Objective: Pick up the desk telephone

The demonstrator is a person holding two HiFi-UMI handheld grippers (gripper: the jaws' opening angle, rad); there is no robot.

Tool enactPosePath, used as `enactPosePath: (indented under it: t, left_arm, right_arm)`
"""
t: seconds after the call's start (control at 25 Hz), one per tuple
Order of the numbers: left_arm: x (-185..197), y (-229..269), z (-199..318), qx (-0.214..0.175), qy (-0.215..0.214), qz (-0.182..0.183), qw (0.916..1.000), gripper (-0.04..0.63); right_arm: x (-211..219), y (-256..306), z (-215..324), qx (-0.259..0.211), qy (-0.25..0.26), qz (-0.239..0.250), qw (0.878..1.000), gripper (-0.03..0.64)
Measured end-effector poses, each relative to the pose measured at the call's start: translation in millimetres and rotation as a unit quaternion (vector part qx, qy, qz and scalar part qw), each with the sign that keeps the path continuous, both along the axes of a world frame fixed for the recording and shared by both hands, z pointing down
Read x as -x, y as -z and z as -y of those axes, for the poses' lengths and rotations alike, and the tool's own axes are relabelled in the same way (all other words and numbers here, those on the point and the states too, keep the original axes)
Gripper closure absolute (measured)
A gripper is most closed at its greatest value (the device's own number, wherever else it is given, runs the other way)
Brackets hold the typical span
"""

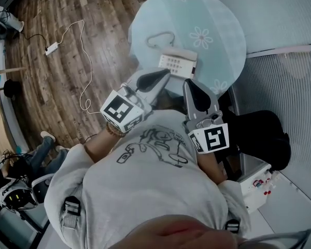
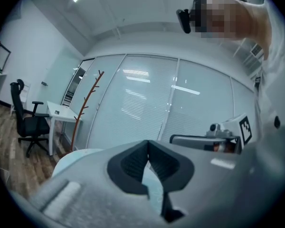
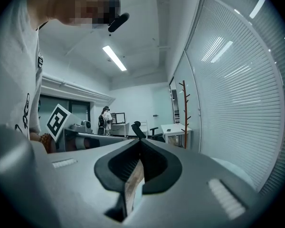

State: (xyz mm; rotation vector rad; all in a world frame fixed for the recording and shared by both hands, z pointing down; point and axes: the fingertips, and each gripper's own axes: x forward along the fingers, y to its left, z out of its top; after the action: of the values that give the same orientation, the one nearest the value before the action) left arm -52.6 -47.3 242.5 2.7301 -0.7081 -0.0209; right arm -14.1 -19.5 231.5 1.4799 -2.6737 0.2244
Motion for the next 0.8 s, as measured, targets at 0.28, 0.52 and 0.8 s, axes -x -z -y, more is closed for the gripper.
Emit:
enactPosePath:
  t: [0.28,0.52,0.8]
  left_arm:
    - [-18,-23,10,0.025,-0.006,0.015,0.9996,0.595]
    - [-40,-53,17,0.043,-0.007,0.035,0.9984,0.595]
    - [-58,-82,31,0.064,0.001,0.048,0.9967,0.563]
  right_arm:
    - [-16,-14,14,0.019,-0.005,0.014,1.000,0.612]
    - [-34,-42,21,0.044,0.000,0.023,0.999,0.612]
    - [-62,-70,35,0.070,-0.001,0.020,0.997,0.579]
